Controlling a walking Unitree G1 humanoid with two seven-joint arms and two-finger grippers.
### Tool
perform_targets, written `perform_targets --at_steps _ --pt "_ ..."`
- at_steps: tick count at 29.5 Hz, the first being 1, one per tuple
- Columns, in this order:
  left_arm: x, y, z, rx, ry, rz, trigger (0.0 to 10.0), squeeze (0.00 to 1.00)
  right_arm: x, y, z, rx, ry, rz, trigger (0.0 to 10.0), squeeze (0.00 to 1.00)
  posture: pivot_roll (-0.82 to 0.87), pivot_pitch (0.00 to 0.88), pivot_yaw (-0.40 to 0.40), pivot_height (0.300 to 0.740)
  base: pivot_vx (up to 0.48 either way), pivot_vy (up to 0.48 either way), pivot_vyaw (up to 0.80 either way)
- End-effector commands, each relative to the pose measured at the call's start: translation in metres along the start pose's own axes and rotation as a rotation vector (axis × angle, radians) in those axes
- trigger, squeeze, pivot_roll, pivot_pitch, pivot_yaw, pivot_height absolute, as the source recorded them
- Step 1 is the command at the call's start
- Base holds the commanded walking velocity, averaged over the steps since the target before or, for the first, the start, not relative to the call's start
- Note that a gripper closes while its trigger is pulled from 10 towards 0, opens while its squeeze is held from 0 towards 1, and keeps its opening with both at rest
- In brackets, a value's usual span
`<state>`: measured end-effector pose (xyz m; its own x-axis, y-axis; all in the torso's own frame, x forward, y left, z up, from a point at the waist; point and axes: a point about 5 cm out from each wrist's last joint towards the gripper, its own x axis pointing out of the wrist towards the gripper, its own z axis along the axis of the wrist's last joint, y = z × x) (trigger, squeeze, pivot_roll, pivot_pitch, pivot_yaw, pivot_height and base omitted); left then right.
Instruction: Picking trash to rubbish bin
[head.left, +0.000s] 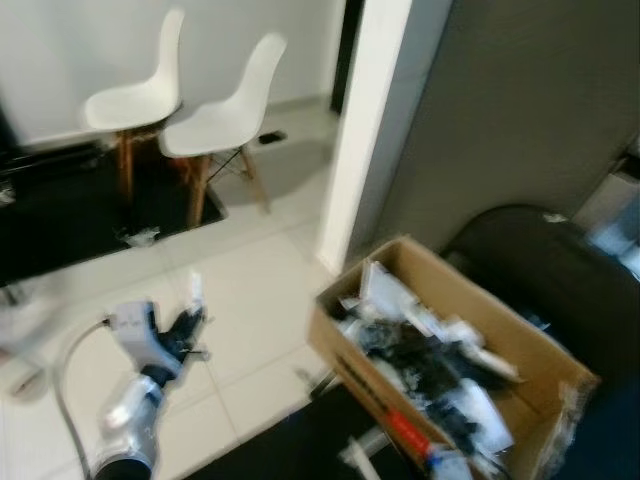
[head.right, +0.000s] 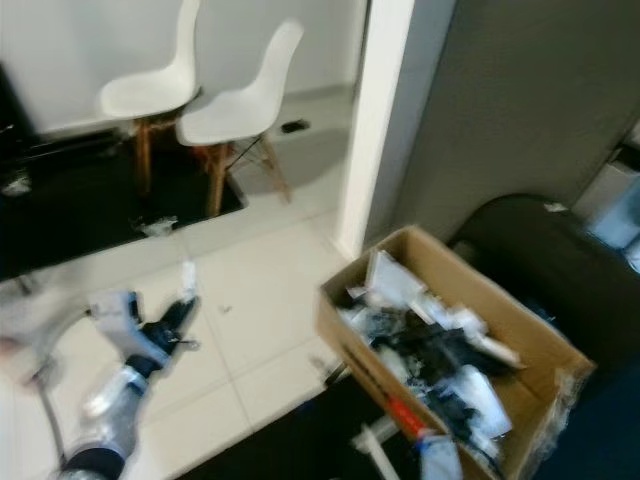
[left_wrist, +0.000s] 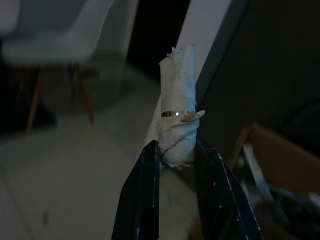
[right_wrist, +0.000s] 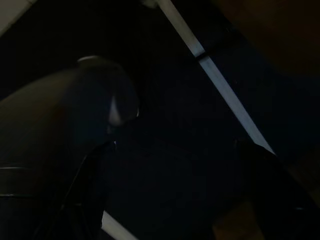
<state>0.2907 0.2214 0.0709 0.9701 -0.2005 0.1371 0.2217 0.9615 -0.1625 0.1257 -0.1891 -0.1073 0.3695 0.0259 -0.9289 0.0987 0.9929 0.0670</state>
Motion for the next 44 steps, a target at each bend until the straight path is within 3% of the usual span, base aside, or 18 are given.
perform_targets --at_steps 1,2,4,6,7,10,26,40,44 --pt "0.015 -0.010 0.022 0.081 -0.077 -0.076 10.0 0.00 0.002 0.021 -0.013 0.017 0.050 0.076 10.0 0.00 0.14 0.038 0.003 0.740 0.000 0.000 -0.79" --pt "0.024 -0.021 0.036 0.118 -0.119 -0.147 10.0 0.00 0.002 0.021 -0.013 0.012 0.052 0.076 10.0 0.00 0.15 0.040 0.004 0.740 0.000 0.000 -0.80" --pt "0.024 -0.021 0.036 0.118 -0.119 -0.147 10.0 0.00 0.002 0.021 -0.013 0.012 0.052 0.076 10.0 0.00 0.15 0.040 0.004 0.740 0.000 0.000 -0.80" --pt "0.032 -0.048 0.050 0.150 -0.162 -0.330 10.0 0.00 0.002 0.020 -0.014 -0.009 0.058 0.072 10.0 0.00 0.14 0.040 0.010 0.740 0.000 0.000 -0.79" --pt "0.033 -0.059 0.050 0.144 -0.162 -0.397 10.0 0.00 0.001 0.020 -0.014 -0.018 0.060 0.069 10.0 0.00 0.14 0.039 0.013 0.740 0.000 0.000 -0.80" --pt "0.030 -0.068 0.040 0.118 -0.129 -0.442 10.0 0.00 0.001 0.020 -0.015 -0.026 0.063 0.065 10.0 0.00 0.13 0.041 0.015 0.740 0.000 0.000 -0.80" --pt "0.015 -0.053 0.008 0.194 0.082 -0.296 10.0 0.00 0.001 0.015 -0.018 -0.075 0.076 0.037 10.0 0.00 0.13 0.045 0.004 0.740 0.000 0.000 -0.80" --pt "0.016 -0.053 0.003 0.162 0.124 -0.255 10.0 0.00 0.001 0.013 -0.018 -0.080 0.078 0.023 10.0 0.00 0.13 0.060 0.004 0.740 0.000 0.000 -0.80" --pt "0.016 -0.052 0.003 0.164 0.128 -0.243 10.0 0.00 0.001 0.013 -0.019 -0.081 0.081 0.016 10.0 0.00 0.13 0.064 0.006 0.740 0.000 0.000 0.00"
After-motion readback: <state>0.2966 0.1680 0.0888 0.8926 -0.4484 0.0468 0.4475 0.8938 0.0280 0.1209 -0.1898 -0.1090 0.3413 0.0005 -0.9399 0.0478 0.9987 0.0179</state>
